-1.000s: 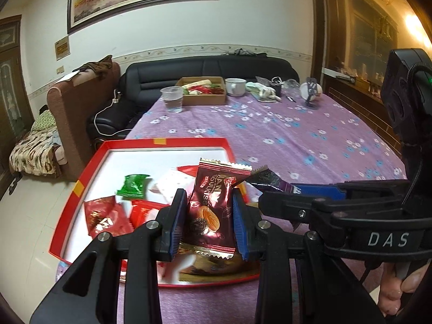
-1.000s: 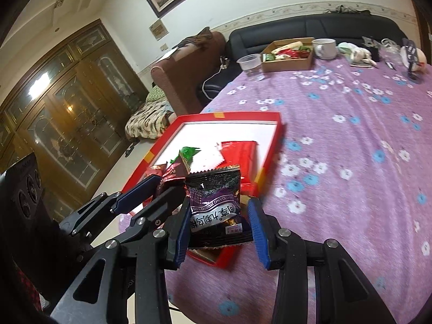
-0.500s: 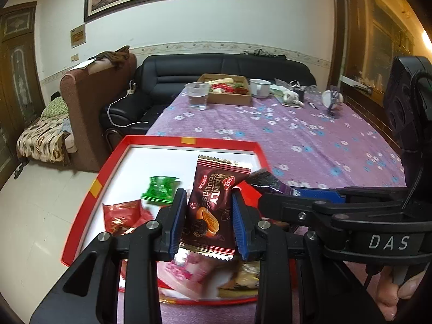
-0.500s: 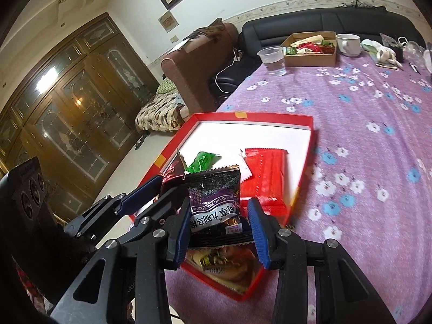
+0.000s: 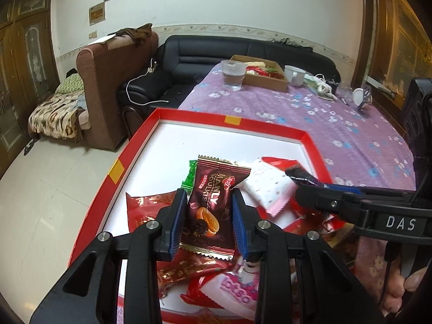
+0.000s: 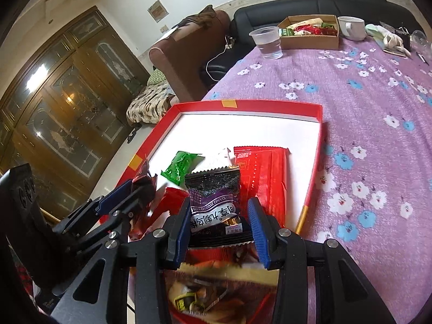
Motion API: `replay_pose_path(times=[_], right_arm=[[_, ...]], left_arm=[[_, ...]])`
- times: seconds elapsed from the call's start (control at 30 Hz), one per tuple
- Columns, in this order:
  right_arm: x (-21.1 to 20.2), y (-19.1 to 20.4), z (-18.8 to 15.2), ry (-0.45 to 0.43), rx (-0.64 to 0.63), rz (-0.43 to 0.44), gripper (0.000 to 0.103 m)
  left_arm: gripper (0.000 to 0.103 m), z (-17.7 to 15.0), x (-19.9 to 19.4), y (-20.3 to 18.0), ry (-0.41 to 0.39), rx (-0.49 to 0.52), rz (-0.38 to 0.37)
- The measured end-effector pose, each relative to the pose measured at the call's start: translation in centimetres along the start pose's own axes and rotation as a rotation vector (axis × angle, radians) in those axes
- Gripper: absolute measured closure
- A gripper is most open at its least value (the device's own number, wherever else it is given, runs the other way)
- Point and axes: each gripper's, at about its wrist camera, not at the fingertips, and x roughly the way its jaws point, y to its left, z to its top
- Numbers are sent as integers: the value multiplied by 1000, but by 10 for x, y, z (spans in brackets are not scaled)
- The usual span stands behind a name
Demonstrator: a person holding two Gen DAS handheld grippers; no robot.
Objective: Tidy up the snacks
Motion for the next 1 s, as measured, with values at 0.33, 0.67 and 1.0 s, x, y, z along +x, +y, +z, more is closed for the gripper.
replay_pose_path(times=[0.33, 0.67, 1.0], right_arm=[[23, 5, 11, 12, -22, -5, 61], [30, 8, 15, -8, -53, -45, 53], [-12, 8, 6, -99, -38, -42, 38]], left_arm=[[72, -2, 17, 7, 35, -13, 26], [43, -1, 19, 8, 37, -26, 72], [26, 1, -16, -7, -40, 0, 133]])
